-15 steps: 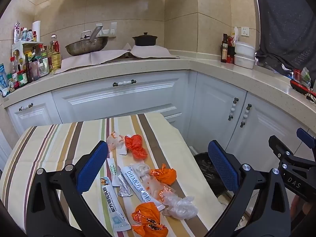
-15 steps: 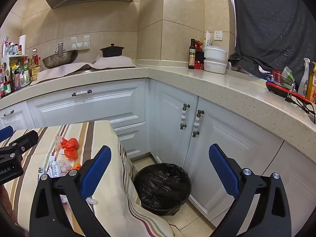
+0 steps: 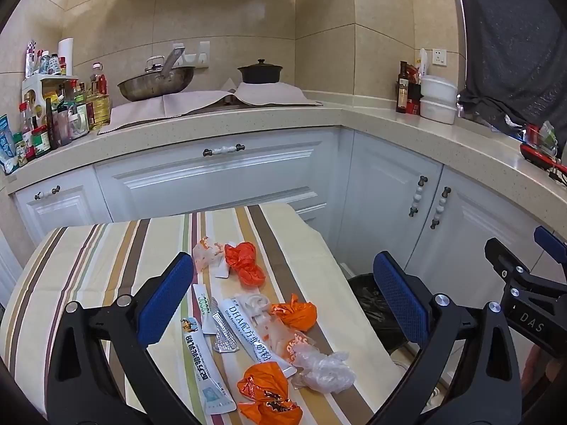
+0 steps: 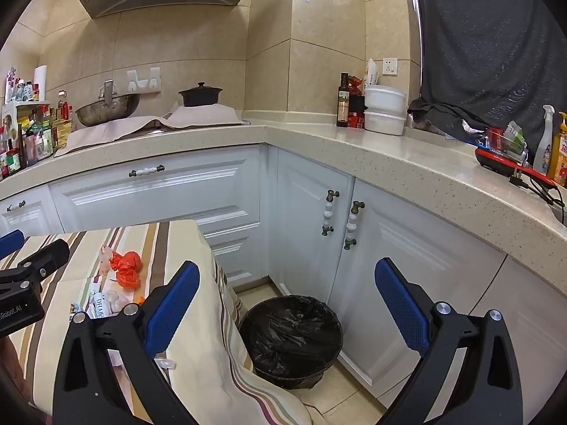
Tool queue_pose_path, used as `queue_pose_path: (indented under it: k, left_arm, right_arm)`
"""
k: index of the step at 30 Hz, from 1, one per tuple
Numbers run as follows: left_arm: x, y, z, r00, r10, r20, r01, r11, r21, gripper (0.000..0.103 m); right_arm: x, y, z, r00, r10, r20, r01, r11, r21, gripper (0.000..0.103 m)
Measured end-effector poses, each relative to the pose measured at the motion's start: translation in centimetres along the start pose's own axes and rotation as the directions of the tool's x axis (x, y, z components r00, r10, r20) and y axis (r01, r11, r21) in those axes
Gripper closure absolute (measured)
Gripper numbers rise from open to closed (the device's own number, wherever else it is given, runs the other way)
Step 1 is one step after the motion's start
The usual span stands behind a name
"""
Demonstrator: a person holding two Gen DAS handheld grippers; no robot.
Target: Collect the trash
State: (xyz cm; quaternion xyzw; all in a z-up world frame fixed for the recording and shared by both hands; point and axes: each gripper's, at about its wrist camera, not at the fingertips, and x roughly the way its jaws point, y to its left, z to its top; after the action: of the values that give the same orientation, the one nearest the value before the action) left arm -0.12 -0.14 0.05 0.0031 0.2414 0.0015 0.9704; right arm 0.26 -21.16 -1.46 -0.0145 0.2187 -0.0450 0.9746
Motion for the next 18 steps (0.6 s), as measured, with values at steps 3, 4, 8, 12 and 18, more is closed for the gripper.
queue_pose_path:
  k: [3,4,8,12,18]
  left_arm:
    - [-0.26,0.12,0.22,1.000,-0.001,0.000,0.001,1.000,-0.001,0.004]
    - [-0.29,0.11,0.23,1.000,0.000,0.001,0.000,1.000,-0.002,0.004]
    - [-0.35,-0.01,0.14,1.000,0.004,0.003,-0.004,1.000,-0.001,0.004]
    - [-0.43,0.00,0.03,1.000,0.002,0.003,-0.002,1.000,-0.003,0.004]
    - [-0.19,0.39,-0.04,1.000,0.001,-0.005,-0.001,1.000,-0.006,0.004]
  right_arm:
    - [0.02,-0.20,-0.22,1.000,0.005,0.004,-0.005,1.000,0.004,0.007]
    - [-0.02,-0.11,0.02,1.000,0.006,0.003,-0.006,1.000,0.004,0.007]
    - [-0.06,-0.08,0.18,1.000,0.006,0.003,-0.006,1.000,0.004,0.007]
    - [-0.13,-0.01,0.24,1.000,0.004,0.002,-0.005,1.000,0.004,0.007]
    - [-0.16,0.01,0.20,1.000,0.006,0.003,-0.006,1.000,0.003,0.007]
